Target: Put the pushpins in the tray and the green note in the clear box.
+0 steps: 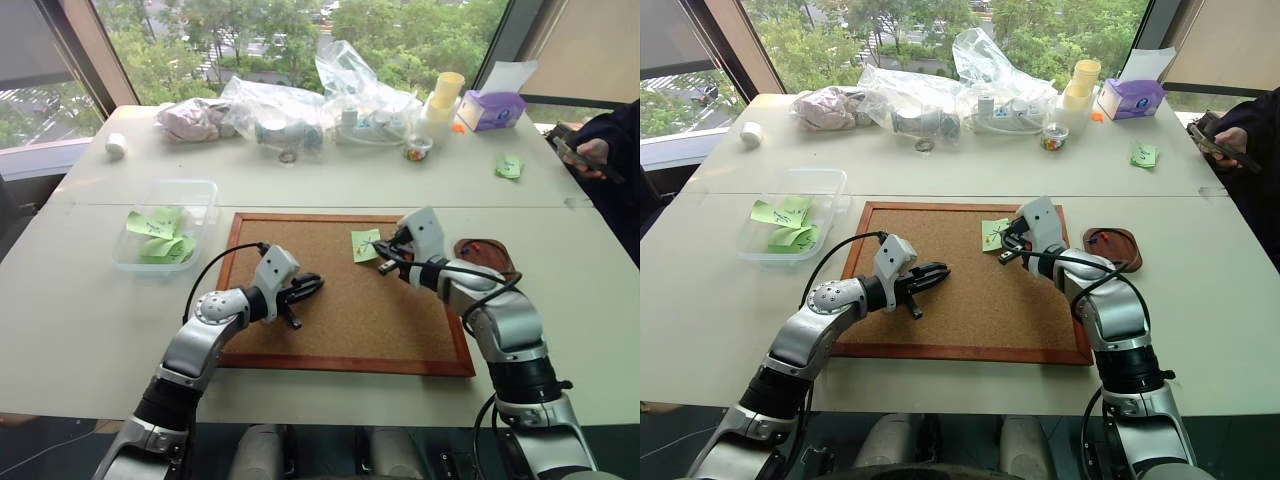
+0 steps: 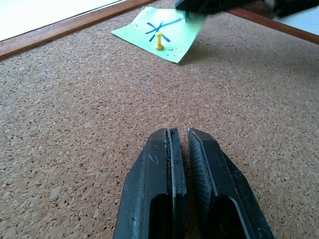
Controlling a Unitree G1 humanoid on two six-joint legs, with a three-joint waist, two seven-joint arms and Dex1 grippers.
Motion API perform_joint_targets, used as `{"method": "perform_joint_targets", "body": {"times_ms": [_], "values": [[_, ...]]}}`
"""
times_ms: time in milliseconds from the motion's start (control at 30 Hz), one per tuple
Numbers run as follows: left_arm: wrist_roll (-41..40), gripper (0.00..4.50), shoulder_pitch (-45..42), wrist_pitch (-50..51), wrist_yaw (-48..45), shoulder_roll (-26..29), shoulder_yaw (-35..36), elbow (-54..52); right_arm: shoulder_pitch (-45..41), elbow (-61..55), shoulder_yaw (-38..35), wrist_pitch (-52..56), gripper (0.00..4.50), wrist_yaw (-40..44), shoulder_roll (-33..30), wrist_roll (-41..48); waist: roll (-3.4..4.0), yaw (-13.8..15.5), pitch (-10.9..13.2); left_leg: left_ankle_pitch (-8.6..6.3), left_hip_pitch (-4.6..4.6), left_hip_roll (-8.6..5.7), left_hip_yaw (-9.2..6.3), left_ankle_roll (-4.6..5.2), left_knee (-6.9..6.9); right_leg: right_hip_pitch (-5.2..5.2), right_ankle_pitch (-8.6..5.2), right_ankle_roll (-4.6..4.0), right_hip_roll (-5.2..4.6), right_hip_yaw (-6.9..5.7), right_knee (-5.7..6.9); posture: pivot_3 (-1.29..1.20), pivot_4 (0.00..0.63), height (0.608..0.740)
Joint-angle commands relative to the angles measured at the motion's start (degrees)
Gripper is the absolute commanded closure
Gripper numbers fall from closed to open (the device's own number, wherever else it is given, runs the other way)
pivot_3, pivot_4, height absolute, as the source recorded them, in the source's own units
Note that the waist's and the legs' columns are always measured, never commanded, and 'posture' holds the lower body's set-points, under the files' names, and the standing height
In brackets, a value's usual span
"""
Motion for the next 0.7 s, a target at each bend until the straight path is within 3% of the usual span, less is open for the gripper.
{"method": "perform_joint_targets", "body": {"times_ms": [33, 200, 433, 700], "values": [[1.37, 3.90, 2.12, 2.77, 0.04, 0.84, -1.34, 3.25, -1.23, -5.02, -3.46, 1.69, 4.46, -0.87, -1.21, 1.72, 0.00, -0.01, 0.00, 0.00, 0.00, 0.00, 0.00, 0.00, 0.00, 0.00, 0.00, 0.00, 0.00, 0.00, 0.00, 0.00, 0.150, 0.740], [1.43, 3.90, 2.06, 2.80, -0.21, 0.90, -1.60, 3.42, -1.08, -5.36, -8.38, 3.30, 4.46, -6.72, 0.08, 1.12, 0.00, -0.01, 0.00, 0.00, 0.01, 0.00, 0.00, 0.00, -0.01, 0.00, -0.08, -0.14, -0.03, 0.00, 0.00, 0.00, 0.150, 0.740], [1.51, 3.90, 2.02, 2.74, -0.73, 0.88, -2.22, 3.64, 2.00, -4.41, -22.65, 4.29, 4.46, -24.77, 5.39, -3.10, -0.01, 0.10, -0.01, 0.08, 0.00, -0.03, 0.02, -0.15, -0.02, 0.01, -0.08, -0.14, -0.11, -0.02, 0.00, 0.00, 0.150, 0.740], [1.59, 3.90, 1.24, 2.55, -1.39, 0.92, -2.36, 4.45, 2.18, -3.63, -29.63, 8.59, 4.46, -30.20, 11.07, 0.13, 0.05, -0.19, -0.02, 0.04, 0.07, 0.00, 0.04, -0.08, -0.06, 0.02, -0.07, -0.13, -0.02, -0.01, 0.04, 0.00, 0.150, 0.740]]}}
